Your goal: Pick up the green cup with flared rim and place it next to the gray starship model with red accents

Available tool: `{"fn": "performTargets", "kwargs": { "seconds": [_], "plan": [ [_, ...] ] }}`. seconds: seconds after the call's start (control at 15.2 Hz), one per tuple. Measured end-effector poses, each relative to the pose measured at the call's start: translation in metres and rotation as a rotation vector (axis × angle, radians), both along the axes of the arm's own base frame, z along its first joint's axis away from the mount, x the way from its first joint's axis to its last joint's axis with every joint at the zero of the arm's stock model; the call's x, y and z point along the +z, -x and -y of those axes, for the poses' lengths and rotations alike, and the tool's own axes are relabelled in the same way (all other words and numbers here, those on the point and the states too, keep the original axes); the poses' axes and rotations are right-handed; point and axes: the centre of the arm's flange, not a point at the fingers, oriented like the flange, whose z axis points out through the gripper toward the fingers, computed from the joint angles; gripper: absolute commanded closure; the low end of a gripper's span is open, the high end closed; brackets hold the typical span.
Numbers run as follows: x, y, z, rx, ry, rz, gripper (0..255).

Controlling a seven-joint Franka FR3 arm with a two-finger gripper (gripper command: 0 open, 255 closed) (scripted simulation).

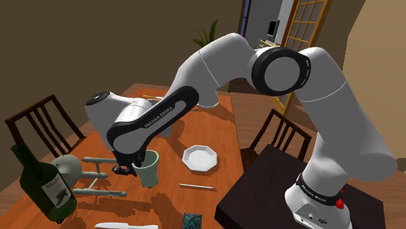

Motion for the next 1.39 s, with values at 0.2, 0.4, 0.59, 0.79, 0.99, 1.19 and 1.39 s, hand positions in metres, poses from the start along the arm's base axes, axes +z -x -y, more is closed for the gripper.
{"fn": "performTargets", "kwargs": {
  "seconds": [0.2, 0.4, 0.59, 0.79, 0.99, 1.19, 1.39],
  "plan": [
    [-0.017, 0.0, 0.0, 0.0, 0.0, 0.0, 255],
    [-0.03, 0.001, 0.001, 0.0, 0.0, 0.0, 255],
    [-0.033, 0.0, 0.0, 0.0, 0.0, 0.0, 255],
    [-0.034, 0.0, 0.0, 0.0, 0.0, 0.0, 0],
    [-0.033, 0.0, 0.0, 0.0, 0.0, 0.001, 0],
    [-0.033, 0.0, 0.0, 0.0, -0.001, 0.001, 0],
    [-0.006, -0.001, -0.004, 0.0, -0.001, 0.001, 0]
  ]
}}
